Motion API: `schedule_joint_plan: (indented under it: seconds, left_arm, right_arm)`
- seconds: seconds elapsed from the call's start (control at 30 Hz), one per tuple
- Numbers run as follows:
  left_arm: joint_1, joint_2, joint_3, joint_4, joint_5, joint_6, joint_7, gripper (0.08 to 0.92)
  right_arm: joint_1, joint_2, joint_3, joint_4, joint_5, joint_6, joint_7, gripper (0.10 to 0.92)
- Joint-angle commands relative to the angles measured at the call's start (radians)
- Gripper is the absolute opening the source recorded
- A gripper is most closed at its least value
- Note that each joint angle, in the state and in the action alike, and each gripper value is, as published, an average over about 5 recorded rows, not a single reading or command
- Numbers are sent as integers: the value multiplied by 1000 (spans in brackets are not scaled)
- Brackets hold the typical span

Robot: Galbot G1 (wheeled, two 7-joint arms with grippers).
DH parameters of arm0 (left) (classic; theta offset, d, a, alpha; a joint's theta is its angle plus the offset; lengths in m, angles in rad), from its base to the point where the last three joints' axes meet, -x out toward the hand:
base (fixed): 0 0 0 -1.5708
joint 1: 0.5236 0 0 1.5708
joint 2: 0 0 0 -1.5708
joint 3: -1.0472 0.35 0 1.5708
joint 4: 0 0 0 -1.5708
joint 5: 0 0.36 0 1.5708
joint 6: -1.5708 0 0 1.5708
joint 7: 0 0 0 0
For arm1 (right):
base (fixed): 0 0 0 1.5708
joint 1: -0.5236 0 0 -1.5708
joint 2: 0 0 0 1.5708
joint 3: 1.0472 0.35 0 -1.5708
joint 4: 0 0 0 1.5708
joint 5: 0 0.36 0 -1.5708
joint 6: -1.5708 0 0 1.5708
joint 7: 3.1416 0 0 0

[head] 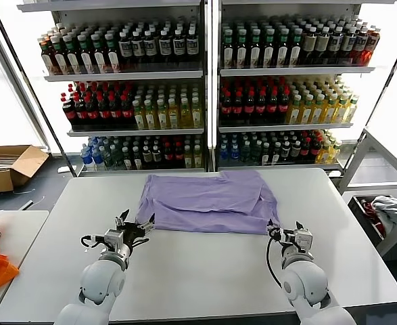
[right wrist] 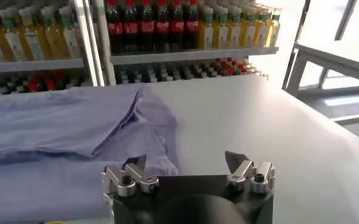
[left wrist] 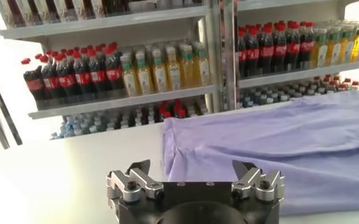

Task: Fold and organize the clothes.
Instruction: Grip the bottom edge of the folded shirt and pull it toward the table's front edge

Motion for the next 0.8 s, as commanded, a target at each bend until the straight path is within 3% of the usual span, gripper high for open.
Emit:
schedule_joint_plan:
  seconds: [0.03, 0.43, 0.57, 0.8]
  left_arm:
    - [2, 13, 8, 33, 4, 16, -3, 823]
    - [-31, 7, 17, 105, -6, 13, -3, 819]
    - [-30, 9, 21, 119, -5, 15, -2, 767]
    - [-14, 18, 25, 103, -5, 24, 4, 576]
  right_arm:
    - [-32, -8, -15, -12, -21, -9, -1, 823]
    - [-4, 21, -25, -61, -39, -6, -15, 798]
    - [-6, 25, -27, -64, -48, -2, -20, 700]
    - [-29, 19, -32, -52, -71, -1, -36, 493]
